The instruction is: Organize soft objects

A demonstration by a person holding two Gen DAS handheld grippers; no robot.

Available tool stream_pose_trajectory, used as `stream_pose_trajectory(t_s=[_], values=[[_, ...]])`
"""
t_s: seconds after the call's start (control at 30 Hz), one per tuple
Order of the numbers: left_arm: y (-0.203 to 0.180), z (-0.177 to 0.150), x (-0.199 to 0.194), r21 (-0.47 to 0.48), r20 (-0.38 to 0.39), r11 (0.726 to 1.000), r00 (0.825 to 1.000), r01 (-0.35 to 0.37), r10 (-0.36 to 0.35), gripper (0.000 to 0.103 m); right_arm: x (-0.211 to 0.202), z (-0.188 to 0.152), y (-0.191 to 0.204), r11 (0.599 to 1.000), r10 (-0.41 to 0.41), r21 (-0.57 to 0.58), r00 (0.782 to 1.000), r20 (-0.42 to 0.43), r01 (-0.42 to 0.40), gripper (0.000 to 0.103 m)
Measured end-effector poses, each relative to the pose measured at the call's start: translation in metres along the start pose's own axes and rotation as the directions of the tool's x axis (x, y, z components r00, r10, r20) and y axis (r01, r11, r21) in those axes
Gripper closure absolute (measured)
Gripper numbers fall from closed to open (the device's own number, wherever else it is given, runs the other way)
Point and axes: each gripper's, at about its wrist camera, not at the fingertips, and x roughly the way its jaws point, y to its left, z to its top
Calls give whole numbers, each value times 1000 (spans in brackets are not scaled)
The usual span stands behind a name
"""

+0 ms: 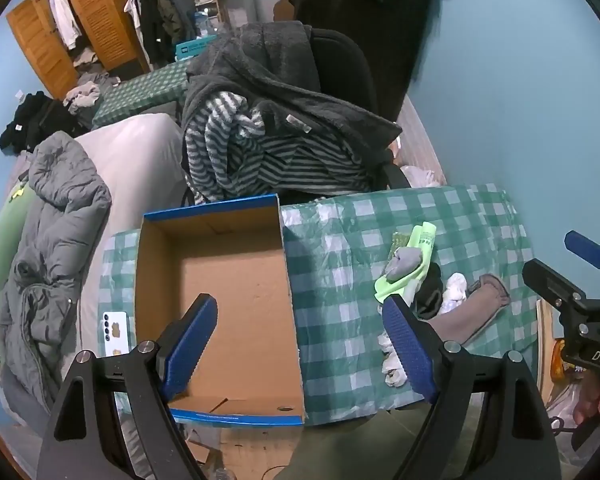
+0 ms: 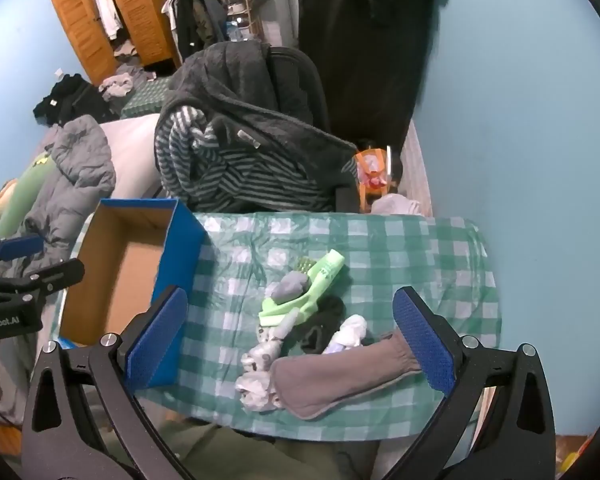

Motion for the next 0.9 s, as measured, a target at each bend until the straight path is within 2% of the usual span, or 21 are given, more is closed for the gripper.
stream_pose_trajectory(t_s=[0.9], values=[[-4, -2, 0, 3, -3, 1000, 1000, -4, 4, 17, 2, -4, -8, 1000, 11, 1, 1000, -15, -11, 1]])
